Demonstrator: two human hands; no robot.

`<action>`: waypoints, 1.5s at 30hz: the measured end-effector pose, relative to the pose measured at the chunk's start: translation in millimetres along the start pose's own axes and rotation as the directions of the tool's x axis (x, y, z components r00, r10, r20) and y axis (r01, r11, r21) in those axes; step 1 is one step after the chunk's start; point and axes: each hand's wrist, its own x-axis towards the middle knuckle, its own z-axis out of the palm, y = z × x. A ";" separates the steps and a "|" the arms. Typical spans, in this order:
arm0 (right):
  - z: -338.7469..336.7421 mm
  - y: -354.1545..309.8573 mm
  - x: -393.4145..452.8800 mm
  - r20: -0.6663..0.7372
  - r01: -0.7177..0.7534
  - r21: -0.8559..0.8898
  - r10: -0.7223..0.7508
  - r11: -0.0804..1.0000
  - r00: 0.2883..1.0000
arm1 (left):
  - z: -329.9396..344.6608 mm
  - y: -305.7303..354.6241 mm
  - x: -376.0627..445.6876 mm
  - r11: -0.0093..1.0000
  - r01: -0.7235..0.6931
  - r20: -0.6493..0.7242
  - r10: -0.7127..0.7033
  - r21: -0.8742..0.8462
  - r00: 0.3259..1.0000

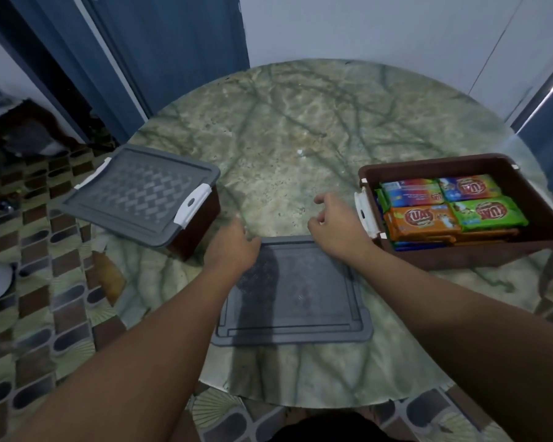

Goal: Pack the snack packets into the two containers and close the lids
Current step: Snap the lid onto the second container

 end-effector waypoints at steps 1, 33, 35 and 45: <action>3.5 4.7 -3.3 0.020 -0.026 -0.020 0.026 0.999 0.999 | 4.2 -7.9 -0.8 1.000 0.019 0.020 -0.020 0.011 1.000; -13.5 -13.6 -23.4 0.142 -0.279 -0.032 0.281 0.960 0.949 | 126.4 -188.2 96.1 0.501 0.655 0.269 -0.639 -0.566 0.721; -19.8 -21.1 -19.7 0.157 -0.253 -0.041 0.256 0.967 0.954 | 107.7 -163.1 77.4 0.490 0.637 0.277 -0.619 -0.596 0.735; -87.8 -8.9 3.8 -0.027 -0.208 -0.128 0.206 0.970 0.978 | 21.8 -1.1 9.7 0.592 0.333 0.116 -0.374 -0.734 0.920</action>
